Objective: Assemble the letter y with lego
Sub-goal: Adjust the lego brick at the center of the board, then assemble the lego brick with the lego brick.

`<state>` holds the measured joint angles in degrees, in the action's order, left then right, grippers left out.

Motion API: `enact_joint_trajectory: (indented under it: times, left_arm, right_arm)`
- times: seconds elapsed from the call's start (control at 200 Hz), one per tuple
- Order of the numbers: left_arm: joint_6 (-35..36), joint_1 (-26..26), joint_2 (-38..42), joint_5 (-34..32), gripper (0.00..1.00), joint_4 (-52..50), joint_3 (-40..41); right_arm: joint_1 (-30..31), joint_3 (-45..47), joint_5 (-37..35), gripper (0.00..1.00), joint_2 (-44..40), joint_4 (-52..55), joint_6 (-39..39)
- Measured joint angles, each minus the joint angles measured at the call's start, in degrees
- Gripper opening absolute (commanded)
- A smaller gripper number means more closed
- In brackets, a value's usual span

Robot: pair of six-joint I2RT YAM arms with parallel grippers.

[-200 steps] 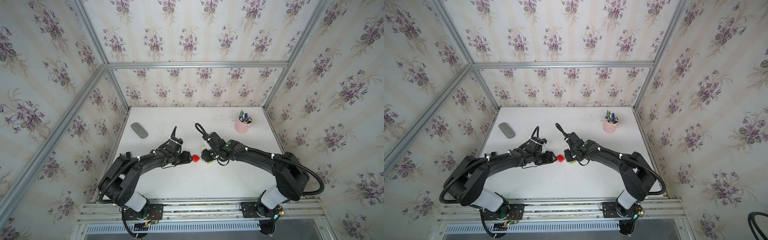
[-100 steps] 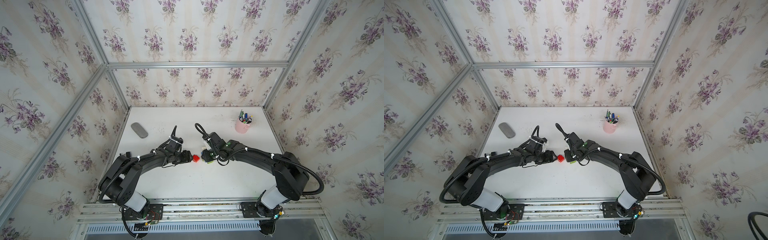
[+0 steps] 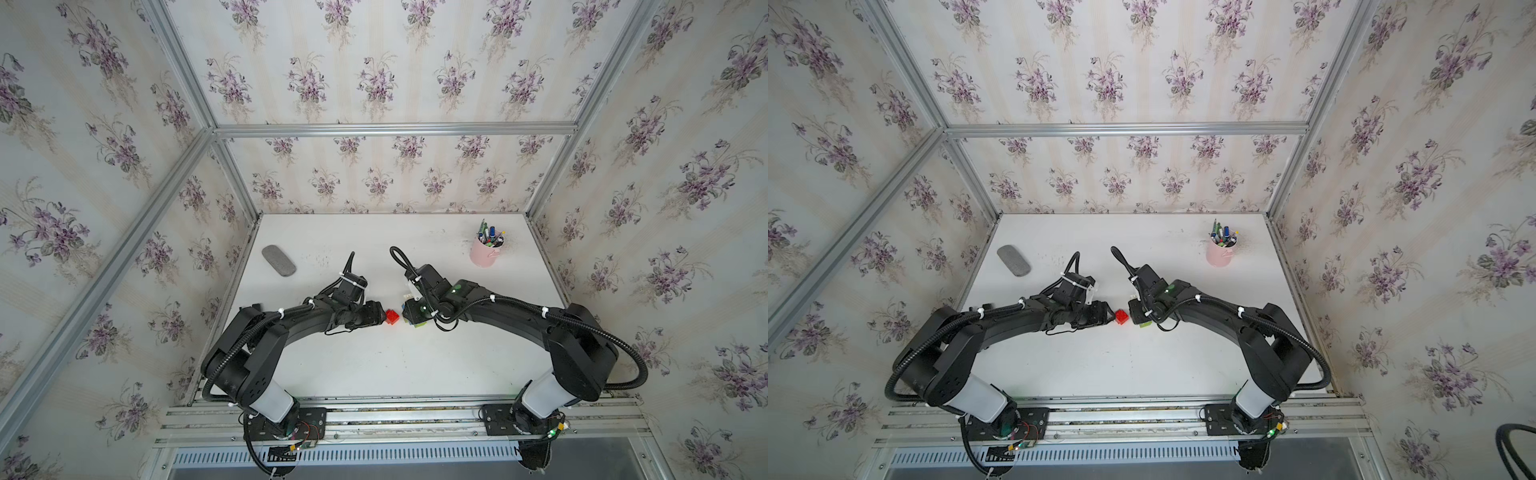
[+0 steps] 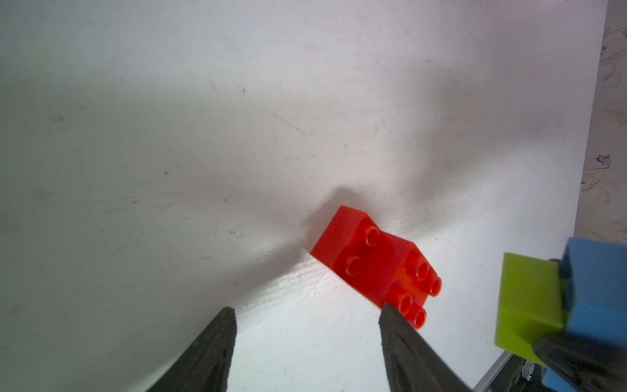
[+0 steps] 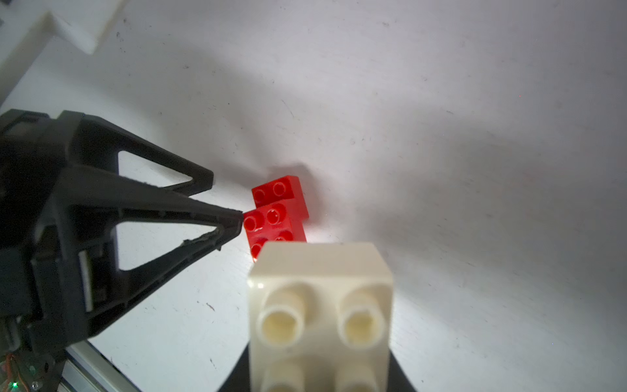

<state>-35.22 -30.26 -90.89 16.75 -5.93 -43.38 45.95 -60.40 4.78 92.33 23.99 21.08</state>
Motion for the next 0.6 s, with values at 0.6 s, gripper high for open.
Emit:
enact_joint_trajectory:
  times: [0.6]
  left_arm:
    - [0.0, 1.8, -0.7, 0.0, 0.69, 0.2, -1.3]
  right_arm:
    - [0.0, 0.0, 0.2, 0.20, 0.2, -0.1, 0.0]
